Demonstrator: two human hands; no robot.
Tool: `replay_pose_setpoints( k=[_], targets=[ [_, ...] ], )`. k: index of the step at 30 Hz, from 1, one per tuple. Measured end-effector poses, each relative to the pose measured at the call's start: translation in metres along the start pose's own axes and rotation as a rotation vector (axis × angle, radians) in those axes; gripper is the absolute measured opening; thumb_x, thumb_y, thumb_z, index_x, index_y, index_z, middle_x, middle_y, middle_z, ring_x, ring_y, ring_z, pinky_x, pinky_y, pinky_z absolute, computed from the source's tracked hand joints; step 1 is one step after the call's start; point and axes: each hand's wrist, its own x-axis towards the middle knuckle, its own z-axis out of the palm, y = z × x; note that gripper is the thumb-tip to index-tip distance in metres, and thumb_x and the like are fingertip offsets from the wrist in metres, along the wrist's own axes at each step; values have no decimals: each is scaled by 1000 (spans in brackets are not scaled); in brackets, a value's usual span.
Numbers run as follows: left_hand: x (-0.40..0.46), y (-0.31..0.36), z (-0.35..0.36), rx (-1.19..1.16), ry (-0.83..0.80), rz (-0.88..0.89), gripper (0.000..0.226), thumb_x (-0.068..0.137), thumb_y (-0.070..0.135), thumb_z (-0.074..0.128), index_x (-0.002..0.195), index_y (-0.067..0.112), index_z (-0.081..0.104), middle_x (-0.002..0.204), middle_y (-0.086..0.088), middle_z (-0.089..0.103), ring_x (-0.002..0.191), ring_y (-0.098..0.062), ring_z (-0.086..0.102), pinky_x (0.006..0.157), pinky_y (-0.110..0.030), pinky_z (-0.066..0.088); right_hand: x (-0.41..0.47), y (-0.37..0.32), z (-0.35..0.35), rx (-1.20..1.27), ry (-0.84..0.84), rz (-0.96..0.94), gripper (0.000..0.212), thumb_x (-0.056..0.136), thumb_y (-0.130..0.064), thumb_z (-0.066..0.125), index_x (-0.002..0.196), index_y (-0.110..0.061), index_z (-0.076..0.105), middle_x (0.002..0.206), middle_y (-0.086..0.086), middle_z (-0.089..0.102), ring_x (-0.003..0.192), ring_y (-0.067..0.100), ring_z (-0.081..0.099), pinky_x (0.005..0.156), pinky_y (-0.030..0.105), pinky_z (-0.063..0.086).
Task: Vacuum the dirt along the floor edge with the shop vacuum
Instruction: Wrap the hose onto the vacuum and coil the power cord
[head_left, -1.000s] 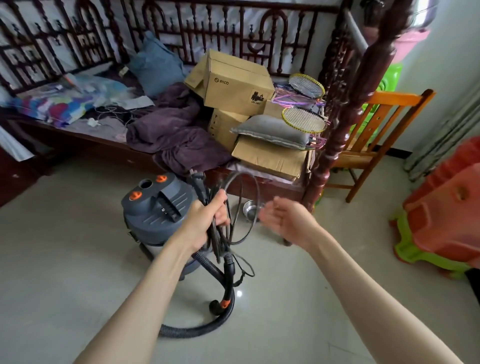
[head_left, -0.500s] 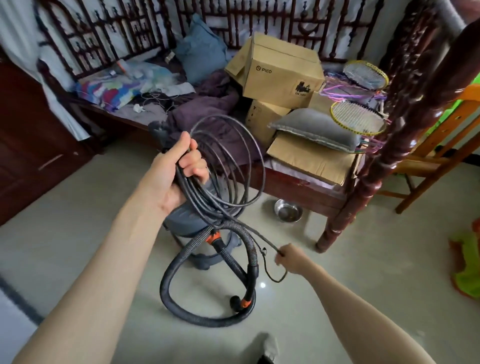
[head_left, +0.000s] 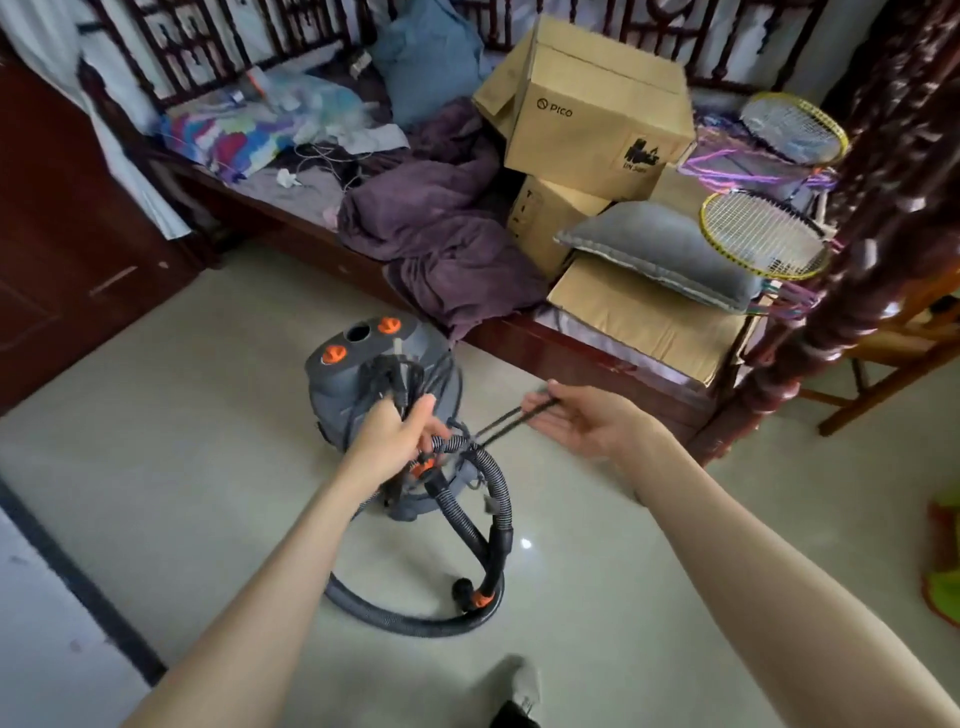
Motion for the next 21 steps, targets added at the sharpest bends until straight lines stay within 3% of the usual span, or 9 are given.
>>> replay_pose_setpoints(
  k=[2, 5, 7, 9, 11, 13, 16, 19, 21],
  targets=[
    [-2, -5, 13, -40, -65, -22, 42, 101, 28, 41, 80, 19, 76, 74, -11, 69, 72, -23, 59, 61, -19, 44, -1, -5, 24, 137, -22, 2, 24, 102, -9, 42, 95, 7, 57, 90, 22, 69, 94, 29, 69, 97, 40, 46],
    [1, -15, 22, -101, -80, -91, 39, 99, 42, 41, 109, 22, 72, 85, 1, 61, 84, -13, 55, 74, -19, 39, 3, -13, 41, 282, -45, 34, 32, 103, -10, 40, 133, -1, 48, 122, 25, 62, 125, 34, 53, 95, 49, 41],
    [8, -19, 24, -139, -9, -135, 45, 95, 48, 44, 120, 16, 63, 108, 2, 64, 105, -12, 58, 89, -25, 39, 6, -19, 46, 307, -77, 68, 24, 103, -9, 41, 118, 3, 55, 101, 26, 68, 126, 33, 53, 97, 48, 41],
    [15, -17, 25, -153, 22, -79, 40, 98, 40, 44, 115, 11, 64, 112, 0, 67, 109, -13, 59, 96, -27, 40, 4, -21, 56, 313, -112, 67, 23, 102, -9, 43, 93, 8, 55, 88, 22, 67, 127, 33, 53, 105, 45, 37],
    [18, -9, 22, -189, 24, 13, 35, 100, 34, 43, 86, 15, 70, 89, 3, 71, 90, -9, 64, 93, -32, 44, 5, -24, 66, 256, -143, 40, 25, 102, -10, 44, 85, 6, 54, 83, 23, 66, 126, 33, 53, 106, 44, 37],
    [25, -7, 16, -296, 37, 54, 42, 97, 36, 47, 62, 17, 60, 64, 2, 62, 69, -13, 61, 84, -40, 49, 9, -27, 75, 173, -160, -15, 27, 103, -12, 43, 83, 4, 52, 91, 23, 63, 125, 34, 53, 102, 41, 40],
    [39, -4, 5, -371, 9, 97, 40, 98, 27, 49, 62, 10, 47, 54, -2, 42, 55, -12, 46, 70, -34, 53, 22, -28, 85, -26, -125, -143, 24, 102, -12, 45, 83, 1, 53, 92, 20, 62, 108, 34, 61, 91, 35, 49],
    [57, 1, -6, -332, -48, 99, 37, 96, 23, 52, 64, 7, 44, 51, -1, 36, 49, -10, 45, 67, -34, 54, 47, -21, 91, -310, 66, -383, 20, 100, -12, 50, 83, -5, 57, 83, 14, 62, 77, 24, 63, 79, 35, 57],
    [74, -2, -17, -364, -66, 68, 35, 96, 22, 53, 65, 10, 41, 52, -2, 31, 47, -13, 38, 60, -30, 50, 68, -17, 90, -589, 224, -578, 13, 98, -18, 54, 98, -8, 63, 94, 9, 64, 84, 22, 63, 88, 39, 54]
  ],
)
